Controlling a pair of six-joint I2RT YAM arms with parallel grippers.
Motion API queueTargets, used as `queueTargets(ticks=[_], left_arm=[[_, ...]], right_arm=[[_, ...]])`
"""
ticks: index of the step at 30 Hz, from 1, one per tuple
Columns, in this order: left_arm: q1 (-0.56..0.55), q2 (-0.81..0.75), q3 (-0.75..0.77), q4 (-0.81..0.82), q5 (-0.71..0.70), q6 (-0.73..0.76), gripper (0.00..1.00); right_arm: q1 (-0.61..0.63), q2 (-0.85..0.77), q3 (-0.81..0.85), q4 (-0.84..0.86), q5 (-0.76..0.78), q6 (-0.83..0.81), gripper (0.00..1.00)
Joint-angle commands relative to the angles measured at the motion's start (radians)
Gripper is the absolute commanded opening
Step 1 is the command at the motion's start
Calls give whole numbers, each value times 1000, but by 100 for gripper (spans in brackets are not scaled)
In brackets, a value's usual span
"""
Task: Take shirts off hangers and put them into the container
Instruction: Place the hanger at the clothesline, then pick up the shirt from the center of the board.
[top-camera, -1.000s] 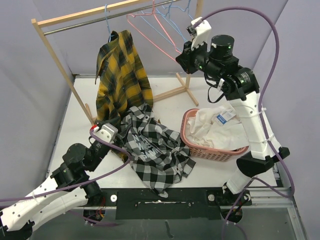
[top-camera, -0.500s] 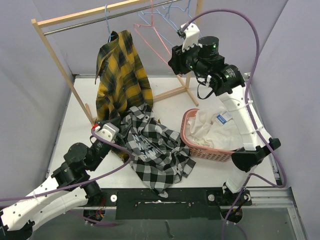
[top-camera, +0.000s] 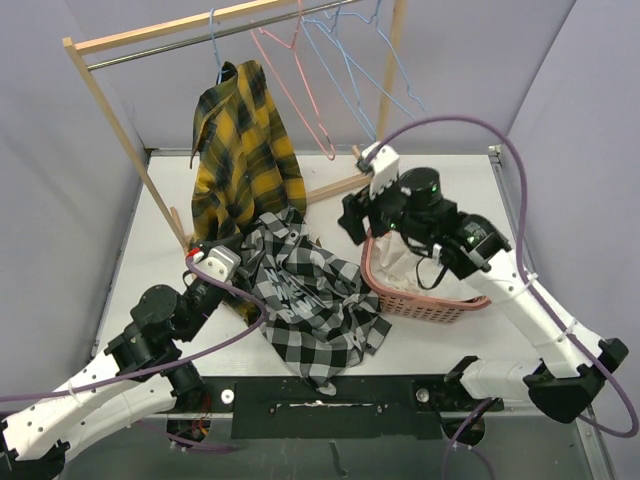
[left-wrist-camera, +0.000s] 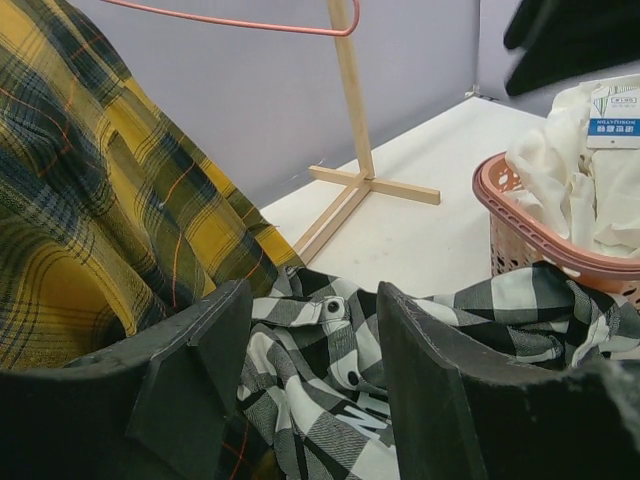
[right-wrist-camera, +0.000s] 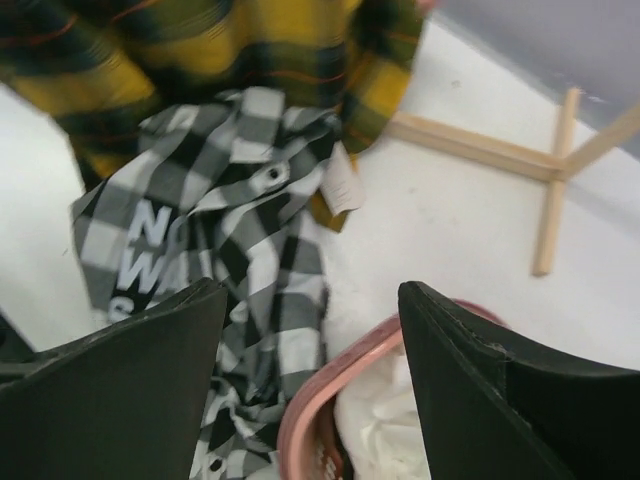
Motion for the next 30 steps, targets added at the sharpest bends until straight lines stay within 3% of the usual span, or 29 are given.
queueTargets(ticks=[1,4,8,14,22,30], left_arm=[[6,2,11,38,-5,-12,52],[6,2,11,40,-8,-11,51],[7,10,10,40,-12,-10,51],[7,20,11,37,-10,-12,52],[11,25,14,35,-14,-14,51],[14,27,18,30,-24,-19,52]], right_arm=[[109,-28,-177,79,-13,-12,72],[146,-15,-293,133,-61,17,76],[154,21,-412,260,-166,56,93],[169,124,-428,333,-293,64,100],[196,232,-423,372,-336,45,98],[331,379,-430,391,-266,43,98]])
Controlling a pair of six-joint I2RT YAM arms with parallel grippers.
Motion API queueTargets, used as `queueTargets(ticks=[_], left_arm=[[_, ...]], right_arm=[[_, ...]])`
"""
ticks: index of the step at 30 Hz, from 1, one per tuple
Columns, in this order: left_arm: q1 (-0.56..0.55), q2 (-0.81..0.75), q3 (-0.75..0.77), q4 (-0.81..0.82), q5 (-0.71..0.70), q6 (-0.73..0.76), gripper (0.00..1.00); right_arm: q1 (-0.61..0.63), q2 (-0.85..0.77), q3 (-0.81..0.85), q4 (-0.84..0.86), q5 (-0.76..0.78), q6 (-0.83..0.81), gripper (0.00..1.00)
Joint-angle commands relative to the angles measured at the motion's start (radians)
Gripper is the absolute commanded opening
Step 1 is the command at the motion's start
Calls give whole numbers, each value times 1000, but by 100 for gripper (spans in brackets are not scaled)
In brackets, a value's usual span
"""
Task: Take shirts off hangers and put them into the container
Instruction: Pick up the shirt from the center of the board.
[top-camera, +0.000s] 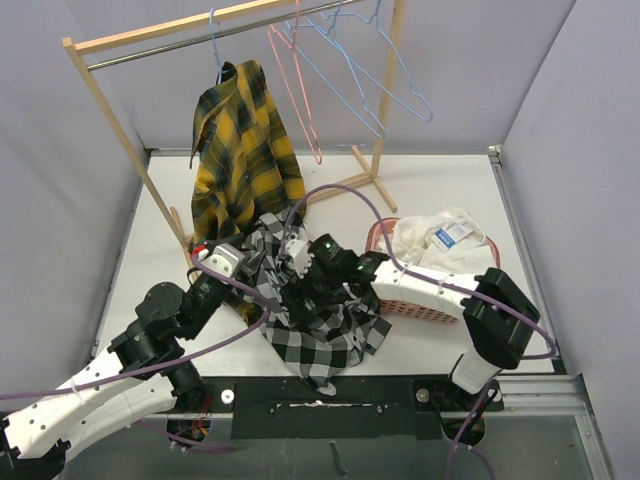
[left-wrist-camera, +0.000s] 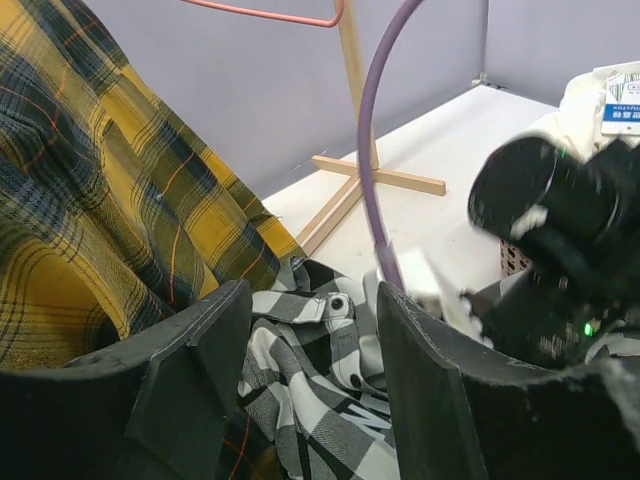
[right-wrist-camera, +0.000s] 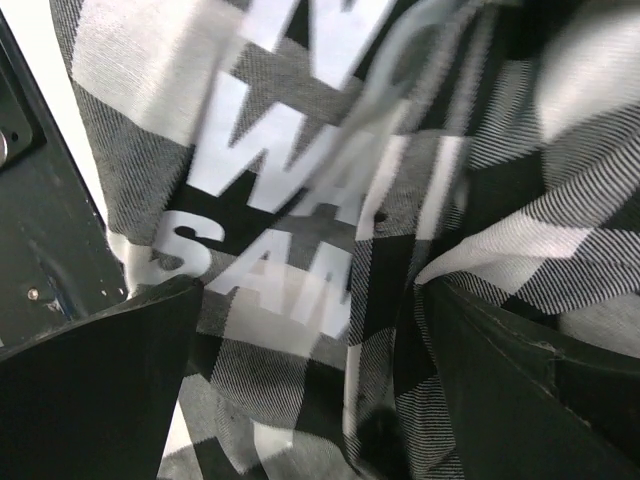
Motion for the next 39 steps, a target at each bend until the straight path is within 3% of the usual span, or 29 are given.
queueTargets(ticks=[1,18,22,27,30,33,39], left_arm=[[7,1,19,30,-17,-17,52],[11,2,20,30,-24,-17,51],[11,3,19,32,-20,-19,52],[11,7,19,31,-18,-21,52],[12,5,19,31,-16,-21,52],[12,3,19,30,-16,-21,51],[12,-2,19,30,-23,-21,51]], right_arm=[[81,70,8,68,37,-3,98],[125,324,-59,217,361,175,97],[155,366,-65,201,476,220,80],[175,382,-72,182,506,247,34],[188,365,-70,165,517,249,14],[197,325,-65,143,528,249,2],[235,148,-36,56,602,226,0]])
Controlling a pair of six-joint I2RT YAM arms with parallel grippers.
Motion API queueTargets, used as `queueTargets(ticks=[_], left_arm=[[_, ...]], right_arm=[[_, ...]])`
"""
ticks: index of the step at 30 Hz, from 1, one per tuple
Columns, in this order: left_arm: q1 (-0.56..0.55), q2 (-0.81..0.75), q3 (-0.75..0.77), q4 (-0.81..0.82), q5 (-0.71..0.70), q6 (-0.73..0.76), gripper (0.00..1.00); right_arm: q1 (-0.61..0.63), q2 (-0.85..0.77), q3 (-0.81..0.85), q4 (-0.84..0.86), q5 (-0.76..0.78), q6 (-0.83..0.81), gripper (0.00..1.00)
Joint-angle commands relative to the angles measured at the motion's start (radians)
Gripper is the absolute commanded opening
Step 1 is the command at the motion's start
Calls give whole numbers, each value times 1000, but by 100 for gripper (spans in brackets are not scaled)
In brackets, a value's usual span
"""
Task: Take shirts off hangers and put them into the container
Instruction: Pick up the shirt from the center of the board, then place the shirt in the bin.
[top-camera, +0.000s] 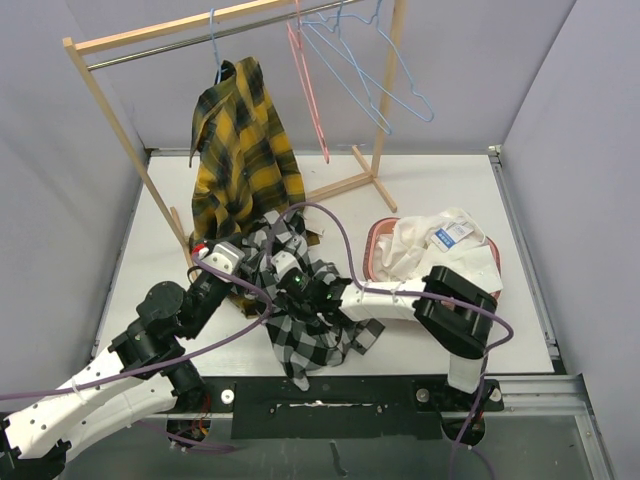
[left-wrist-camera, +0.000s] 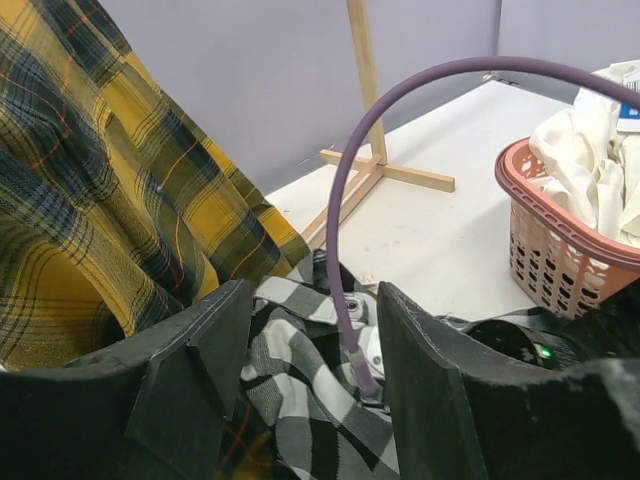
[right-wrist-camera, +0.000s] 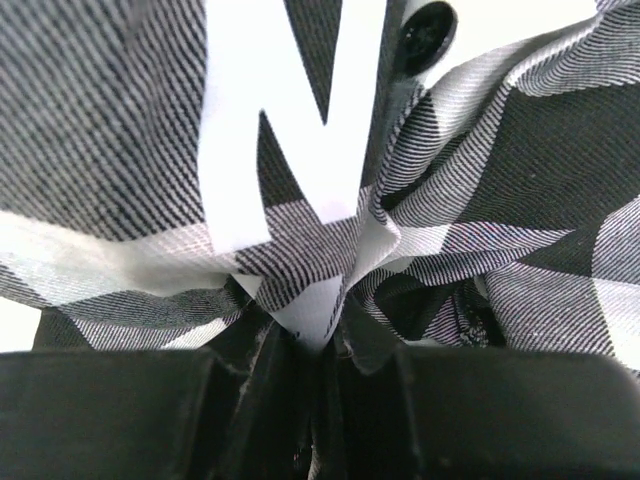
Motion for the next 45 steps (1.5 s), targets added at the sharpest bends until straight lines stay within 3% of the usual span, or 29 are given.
queueTargets(ticks=[1,10,18,29,37,43,45], left_arm=[[5,-9,19,34,-7,-16,51],[8,-15,16,41,-43,-14,52],[10,-8,16,42,-49,-15,52],[15,10,14,41,-54,-14,52],[18,13,16,40,-50,-14,52],[18,13,17,39,-46,-17,52],[19,9,18,39,-46,-17,52]], right_arm=[[54,-145,-21,-225,72,1,0],[211,-504,73,-487,366,25,0],[231,-795,176,-692,534,27,0],[230,-843,588,-922,812,-114,0],[229,-862,799,-845,971,-319,0],[231,-893,787,-559,1120,-616,0],[231,-915,752,-354,1144,-793,0]])
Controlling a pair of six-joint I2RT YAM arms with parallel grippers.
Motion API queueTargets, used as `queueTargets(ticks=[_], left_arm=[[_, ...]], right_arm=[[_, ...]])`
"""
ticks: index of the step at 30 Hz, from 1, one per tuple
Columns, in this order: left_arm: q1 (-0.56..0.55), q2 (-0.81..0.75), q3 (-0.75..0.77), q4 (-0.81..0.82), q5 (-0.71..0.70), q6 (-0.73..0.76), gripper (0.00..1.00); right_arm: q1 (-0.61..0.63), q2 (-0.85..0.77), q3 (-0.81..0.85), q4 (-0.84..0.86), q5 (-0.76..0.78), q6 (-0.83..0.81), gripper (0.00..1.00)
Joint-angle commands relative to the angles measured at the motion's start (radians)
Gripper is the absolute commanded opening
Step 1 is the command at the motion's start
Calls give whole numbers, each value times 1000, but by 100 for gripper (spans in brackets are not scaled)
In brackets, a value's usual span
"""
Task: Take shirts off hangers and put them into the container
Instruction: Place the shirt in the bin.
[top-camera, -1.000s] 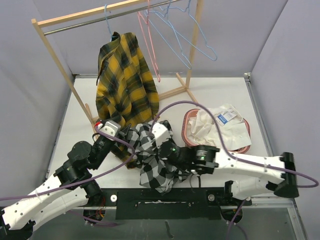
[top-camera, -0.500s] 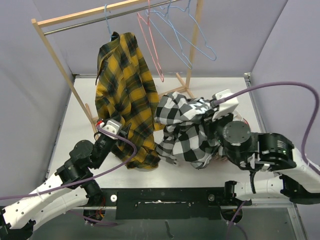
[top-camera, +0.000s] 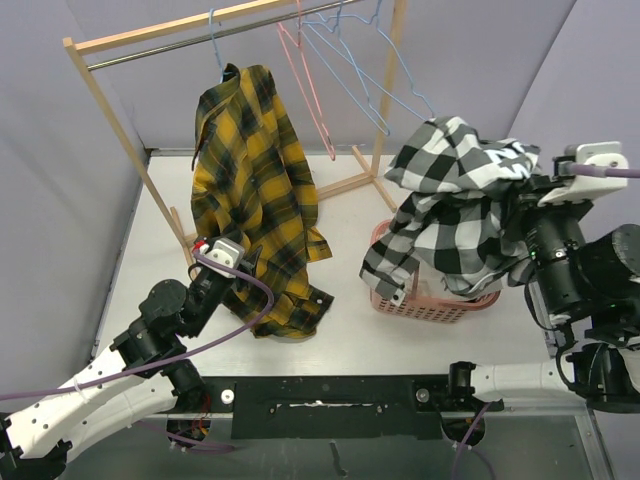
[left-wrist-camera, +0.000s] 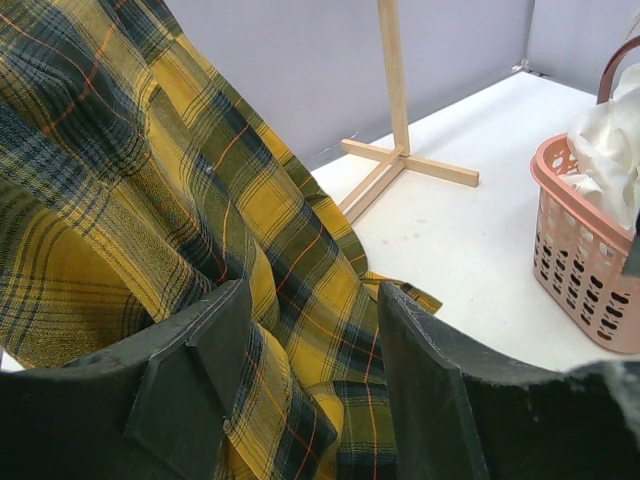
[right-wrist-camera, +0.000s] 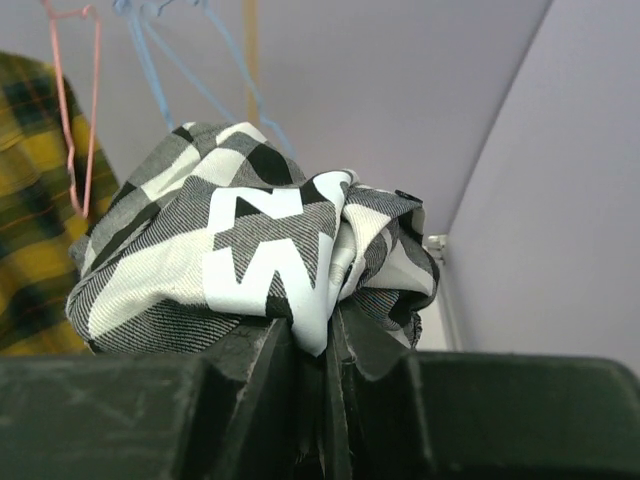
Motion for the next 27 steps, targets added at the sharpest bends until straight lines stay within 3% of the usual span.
queueTargets(ticks=[1,3,8,12,20,27], left_arm=[[7,-7,17,39,0,-17,52],[7,-7,18,39,0,-17,52],[7,-7,19,37,-2,-16,52],[7,-4,19,37,-1,-17,52],[8,-9,22,36,1,-17,52],[10,-13,23,35,1,-18,52]], right_arm=[[-1,-41,-32,473,127,-399,0],[-2,-71,-54,590,112,-476,0],[-1,-35,2,614,96,-528,0],[-2,4,41,728,74,-644,0],[-1,122,230,707,29,-711,0],[-1,175,339,931,11,-940,0]])
